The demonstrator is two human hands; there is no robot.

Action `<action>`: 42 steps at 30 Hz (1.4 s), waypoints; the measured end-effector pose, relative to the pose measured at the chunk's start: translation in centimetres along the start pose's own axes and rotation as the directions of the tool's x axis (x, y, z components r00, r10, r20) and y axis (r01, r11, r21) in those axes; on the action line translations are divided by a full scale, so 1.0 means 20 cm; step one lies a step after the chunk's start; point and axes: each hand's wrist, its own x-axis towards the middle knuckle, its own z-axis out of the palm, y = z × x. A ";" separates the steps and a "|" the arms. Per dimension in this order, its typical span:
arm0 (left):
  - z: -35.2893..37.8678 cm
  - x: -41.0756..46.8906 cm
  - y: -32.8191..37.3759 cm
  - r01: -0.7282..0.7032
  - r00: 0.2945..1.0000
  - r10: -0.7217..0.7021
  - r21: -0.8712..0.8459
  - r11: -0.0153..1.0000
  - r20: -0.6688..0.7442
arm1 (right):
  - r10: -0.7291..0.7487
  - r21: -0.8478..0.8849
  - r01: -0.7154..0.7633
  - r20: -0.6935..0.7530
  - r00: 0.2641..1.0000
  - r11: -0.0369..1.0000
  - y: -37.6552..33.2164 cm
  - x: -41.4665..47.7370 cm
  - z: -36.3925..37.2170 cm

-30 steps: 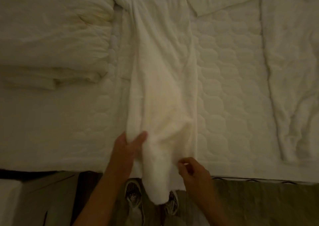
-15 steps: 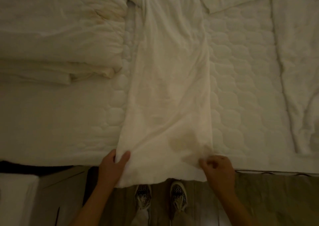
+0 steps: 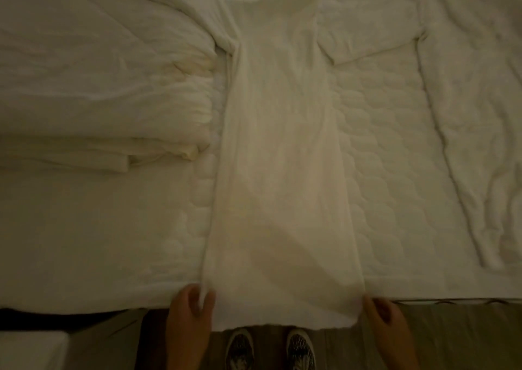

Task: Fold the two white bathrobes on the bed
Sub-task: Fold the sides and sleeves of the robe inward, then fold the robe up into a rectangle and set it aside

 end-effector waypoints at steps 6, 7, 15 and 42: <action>0.02 0.16 0.22 0.065 0.945 -0.067 0.017 0.998 0.320 | 0.035 -0.036 -0.028 0.207 0.978 0.999 -0.05 0.02 0.05; 0.03 0.17 0.22 0.069 0.923 -0.075 0.029 0.997 0.377 | 0.001 -0.039 0.009 0.231 0.973 0.999 -0.06 0.00 0.05; -0.03 -0.01 0.08 0.126 0.977 -0.083 -0.214 0.969 0.198 | -0.119 0.170 0.105 0.077 0.990 0.980 -0.05 -0.05 -0.18; 0.63 0.44 0.48 -0.670 0.631 0.743 0.638 0.380 0.220 | -0.768 -0.605 0.722 0.267 0.582 0.337 -0.62 0.51 0.55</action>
